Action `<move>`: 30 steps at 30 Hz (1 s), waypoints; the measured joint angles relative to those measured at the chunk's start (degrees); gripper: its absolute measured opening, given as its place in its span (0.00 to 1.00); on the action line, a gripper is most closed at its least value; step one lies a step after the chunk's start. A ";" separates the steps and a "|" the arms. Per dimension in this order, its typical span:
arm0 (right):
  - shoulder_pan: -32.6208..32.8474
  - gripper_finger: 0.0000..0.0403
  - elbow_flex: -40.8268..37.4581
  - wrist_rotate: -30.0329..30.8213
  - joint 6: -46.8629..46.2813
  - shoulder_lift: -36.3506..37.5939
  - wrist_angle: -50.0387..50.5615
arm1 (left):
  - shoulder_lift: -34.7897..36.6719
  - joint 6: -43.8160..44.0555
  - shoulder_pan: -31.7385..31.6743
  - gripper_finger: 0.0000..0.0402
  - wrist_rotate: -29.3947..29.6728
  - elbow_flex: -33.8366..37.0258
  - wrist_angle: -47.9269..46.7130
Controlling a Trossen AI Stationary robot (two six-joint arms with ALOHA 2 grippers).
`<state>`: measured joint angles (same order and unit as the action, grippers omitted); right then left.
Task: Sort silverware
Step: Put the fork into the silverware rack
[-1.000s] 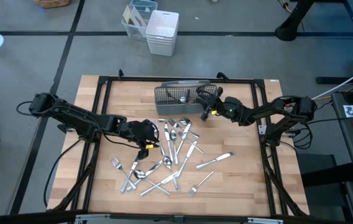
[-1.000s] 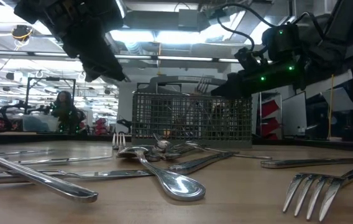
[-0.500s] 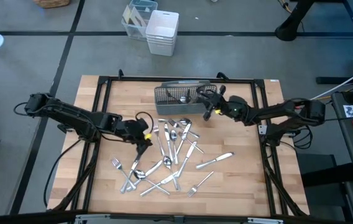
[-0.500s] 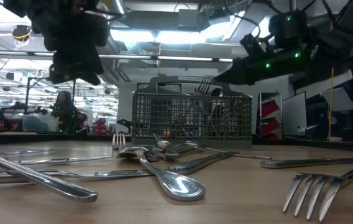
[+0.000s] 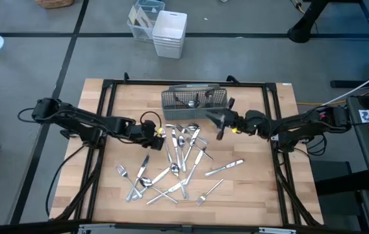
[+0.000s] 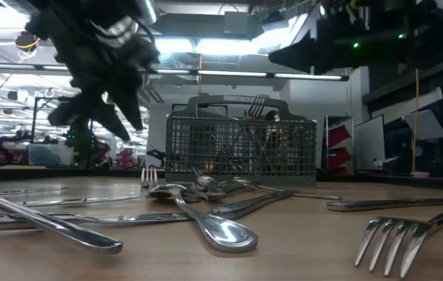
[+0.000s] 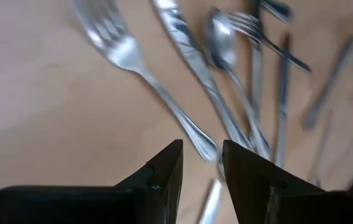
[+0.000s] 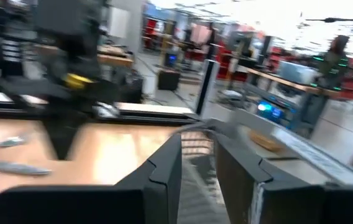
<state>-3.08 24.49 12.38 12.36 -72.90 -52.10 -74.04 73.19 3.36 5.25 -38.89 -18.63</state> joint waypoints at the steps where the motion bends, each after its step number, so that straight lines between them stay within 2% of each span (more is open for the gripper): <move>1: 1.31 0.24 0.00 0.00 0.04 0.06 0.16 | -0.79 0.72 -0.93 0.27 0.05 0.00 0.04; 5: 6.22 0.24 0.00 -0.02 0.13 0.07 0.67 | -3.71 3.36 -4.60 0.27 0.15 0.00 0.59; 12: 11.93 0.24 0.00 -0.02 0.15 0.07 3.18 | -9.27 5.47 -8.65 0.27 -1.38 0.00 7.58; 18: 15.17 0.24 0.00 -0.02 0.15 0.07 6.09 | -12.64 10.70 -8.01 0.27 -6.04 0.00 9.04; 24: 17.23 0.24 0.00 -0.01 0.16 0.07 7.41 | -15.98 15.46 -7.13 0.27 -6.38 0.00 9.52; 30: 17.47 0.24 0.00 -0.01 0.12 0.07 7.80 | -18.60 16.44 -7.98 0.27 -6.75 -0.02 14.90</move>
<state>14.39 24.49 12.37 12.48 -72.84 -44.30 -92.64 89.64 -4.61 -1.50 -38.92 -3.73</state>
